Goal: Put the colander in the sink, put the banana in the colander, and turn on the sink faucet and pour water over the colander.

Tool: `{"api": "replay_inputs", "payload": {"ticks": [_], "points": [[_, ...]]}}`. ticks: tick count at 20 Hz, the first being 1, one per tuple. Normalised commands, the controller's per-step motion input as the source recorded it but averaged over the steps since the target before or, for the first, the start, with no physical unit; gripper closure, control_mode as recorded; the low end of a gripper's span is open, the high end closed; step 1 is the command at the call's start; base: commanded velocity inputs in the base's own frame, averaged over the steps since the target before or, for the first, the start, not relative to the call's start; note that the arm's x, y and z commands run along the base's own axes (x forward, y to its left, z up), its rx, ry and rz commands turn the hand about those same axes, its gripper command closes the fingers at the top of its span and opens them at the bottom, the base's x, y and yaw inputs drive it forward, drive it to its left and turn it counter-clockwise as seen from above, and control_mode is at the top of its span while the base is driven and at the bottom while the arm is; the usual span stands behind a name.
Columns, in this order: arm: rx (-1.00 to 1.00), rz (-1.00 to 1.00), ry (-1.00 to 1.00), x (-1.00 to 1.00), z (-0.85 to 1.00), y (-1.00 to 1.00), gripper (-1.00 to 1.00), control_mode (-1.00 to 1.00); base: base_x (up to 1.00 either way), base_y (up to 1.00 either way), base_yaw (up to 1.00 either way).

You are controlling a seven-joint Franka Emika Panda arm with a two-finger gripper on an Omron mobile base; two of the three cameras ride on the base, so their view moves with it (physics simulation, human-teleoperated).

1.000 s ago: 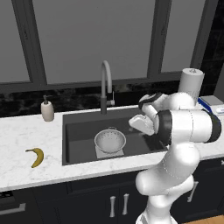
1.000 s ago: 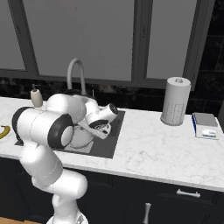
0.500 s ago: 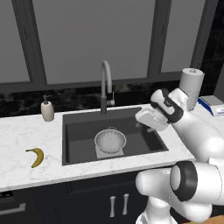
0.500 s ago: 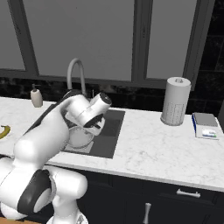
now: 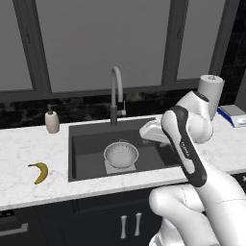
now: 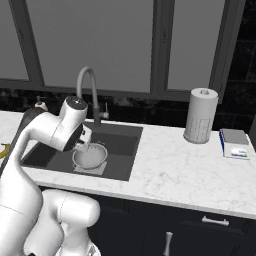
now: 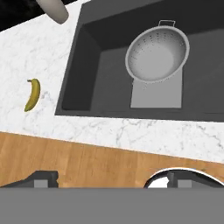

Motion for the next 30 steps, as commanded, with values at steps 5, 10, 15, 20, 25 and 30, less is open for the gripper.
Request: {"api": "replay_inputs", "payload": {"ticks": [5,10,15,20,25,30], "points": [[-0.02,0.00,-0.02,-0.33,0.38,1.00,-1.00,-1.00,0.00,0.00,0.00],[-0.01,-0.02,0.01,-0.22,0.27,0.99,-1.00,-1.00,0.00,0.00,0.00],[-0.12,-0.15,0.09,-0.14,0.05,0.91,-1.00,-1.00,0.00,0.00,0.00],[-0.24,-0.05,0.09,0.06,0.00,0.90,-1.00,-1.00,0.00,0.00,0.00],[-0.19,0.00,0.10,0.29,-0.10,0.56,-1.00,-1.00,0.00,0.00,0.00],[-0.11,0.00,0.05,0.32,-0.33,0.31,-1.00,-1.00,0.00,0.00,0.00]]}}
